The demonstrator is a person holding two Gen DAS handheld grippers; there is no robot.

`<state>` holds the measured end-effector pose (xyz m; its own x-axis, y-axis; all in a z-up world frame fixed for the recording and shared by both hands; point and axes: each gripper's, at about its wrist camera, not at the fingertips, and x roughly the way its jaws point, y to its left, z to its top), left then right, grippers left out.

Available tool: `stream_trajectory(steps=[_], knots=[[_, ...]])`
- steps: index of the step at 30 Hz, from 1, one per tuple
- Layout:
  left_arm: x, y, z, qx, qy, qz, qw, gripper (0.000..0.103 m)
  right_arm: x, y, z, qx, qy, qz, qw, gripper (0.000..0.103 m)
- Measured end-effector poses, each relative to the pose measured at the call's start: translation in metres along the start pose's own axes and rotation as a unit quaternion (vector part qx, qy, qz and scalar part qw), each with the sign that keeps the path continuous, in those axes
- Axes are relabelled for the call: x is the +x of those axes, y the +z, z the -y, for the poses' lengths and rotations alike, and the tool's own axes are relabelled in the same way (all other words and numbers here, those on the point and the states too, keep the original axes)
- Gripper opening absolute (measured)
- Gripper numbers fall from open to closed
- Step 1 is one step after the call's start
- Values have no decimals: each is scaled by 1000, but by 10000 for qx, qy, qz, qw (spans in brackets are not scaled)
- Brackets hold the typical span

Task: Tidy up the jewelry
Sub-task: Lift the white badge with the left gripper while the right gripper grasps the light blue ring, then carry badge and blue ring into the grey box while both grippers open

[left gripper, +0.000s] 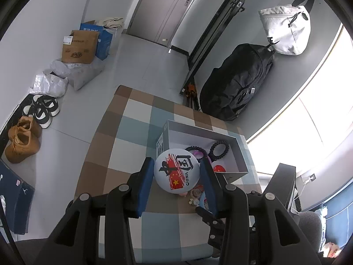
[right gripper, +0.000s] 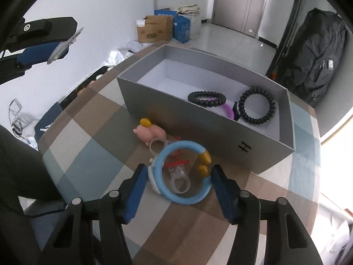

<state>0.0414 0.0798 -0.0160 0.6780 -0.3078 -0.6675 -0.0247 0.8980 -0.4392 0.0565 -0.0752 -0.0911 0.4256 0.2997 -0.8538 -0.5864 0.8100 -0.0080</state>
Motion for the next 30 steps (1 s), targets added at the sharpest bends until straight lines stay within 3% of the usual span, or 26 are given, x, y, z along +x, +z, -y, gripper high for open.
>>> stream_trajectory(steps=[19,30], knots=[[9,-4,10,145,94,-138,9998,37,-32,2,26,596,525,405,9960,58],[24,2,33,374,201,-180,9989,37,-72,14,60,1096,768,1165,9841,58]])
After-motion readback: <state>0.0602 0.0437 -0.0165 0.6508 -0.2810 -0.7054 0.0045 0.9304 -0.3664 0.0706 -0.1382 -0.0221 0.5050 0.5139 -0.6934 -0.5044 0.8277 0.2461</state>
